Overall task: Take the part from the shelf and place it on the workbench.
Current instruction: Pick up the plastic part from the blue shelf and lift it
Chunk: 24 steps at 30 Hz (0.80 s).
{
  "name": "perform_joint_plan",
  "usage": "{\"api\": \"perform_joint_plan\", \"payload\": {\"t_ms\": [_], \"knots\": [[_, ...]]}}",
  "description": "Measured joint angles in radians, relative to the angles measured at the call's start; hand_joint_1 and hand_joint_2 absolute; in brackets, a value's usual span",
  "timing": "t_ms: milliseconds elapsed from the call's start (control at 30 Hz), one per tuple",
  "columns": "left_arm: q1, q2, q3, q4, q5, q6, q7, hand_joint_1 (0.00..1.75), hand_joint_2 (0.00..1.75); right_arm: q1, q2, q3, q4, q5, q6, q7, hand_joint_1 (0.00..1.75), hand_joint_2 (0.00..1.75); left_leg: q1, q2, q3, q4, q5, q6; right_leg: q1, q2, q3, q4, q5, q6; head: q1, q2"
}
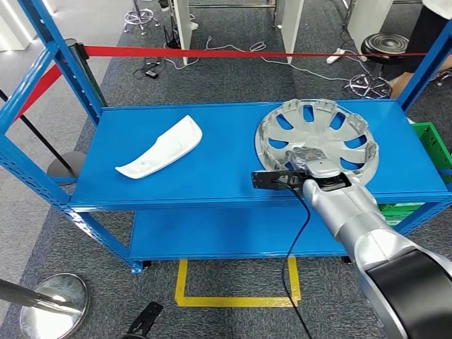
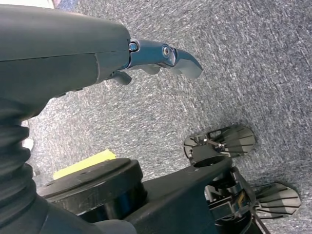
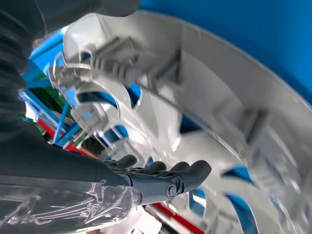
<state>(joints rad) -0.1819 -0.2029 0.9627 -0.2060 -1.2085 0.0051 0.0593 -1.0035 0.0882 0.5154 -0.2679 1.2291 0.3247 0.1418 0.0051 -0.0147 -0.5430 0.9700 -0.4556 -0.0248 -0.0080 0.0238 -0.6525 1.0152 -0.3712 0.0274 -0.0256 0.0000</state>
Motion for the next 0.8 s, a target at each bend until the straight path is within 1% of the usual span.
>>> {"api": "perform_joint_plan", "payload": {"t_ms": [200,433,467,567,600,800], "knots": [[-0.004,0.000,-0.001,0.000,0.000,-0.001,0.002,0.00,1.75,0.000,-0.001,-0.006,0.012,-0.002,0.022,0.009,0.00,1.75,0.000,0.000,0.000,0.000,0.000,0.000,0.000,0.000,0.000,0.000,0.000,0.000,0.000,0.000],[-0.007,0.000,-0.011,0.000,0.000,-0.011,0.013,0.00,1.75,0.006,-0.013,-0.025,0.025,-0.015,0.103,0.068,0.01,1.75,0.000,0.000,0.000,0.000,0.000,0.000,0.000,0.000,0.000,0.000,0.000,0.000,0.000,0.000],[-0.008,0.000,-0.012,0.000,0.000,-0.013,0.013,0.00,1.75,0.008,-0.016,-0.028,0.026,-0.016,0.109,0.074,0.41,1.75,0.000,0.000,0.000,0.000,0.000,0.000,0.000,0.000,0.000,0.000,0.000,0.000,0.000,0.000],[-0.011,0.000,-0.016,0.000,0.000,-0.014,0.015,0.00,1.75,0.010,-0.023,-0.034,0.028,-0.016,0.113,0.080,1.71,1.75,0.000,0.000,0.000,0.000,0.000,0.000,0.000,0.000,0.000,0.000,0.000,0.000,0.000,0.000],[-0.011,0.000,-0.016,0.000,0.000,-0.014,0.015,0.00,1.75,0.011,-0.025,-0.035,0.029,-0.015,0.109,0.077,1.75,1.75,-0.001,0.000,0.000,0.000,0.000,0.000,0.000,0.000,0.000,0.000,0.000,0.000,0.000,0.000],[-0.011,0.000,-0.016,0.000,0.000,-0.012,0.013,0.00,1.75,0.012,-0.028,-0.035,0.028,0.002,0.057,0.013,1.75,1.75,0.000,0.003,0.003,0.000,-0.002,0.001,-0.001,0.004,0.003,0.000,0.000,0.000,0.000,0.000]]}}
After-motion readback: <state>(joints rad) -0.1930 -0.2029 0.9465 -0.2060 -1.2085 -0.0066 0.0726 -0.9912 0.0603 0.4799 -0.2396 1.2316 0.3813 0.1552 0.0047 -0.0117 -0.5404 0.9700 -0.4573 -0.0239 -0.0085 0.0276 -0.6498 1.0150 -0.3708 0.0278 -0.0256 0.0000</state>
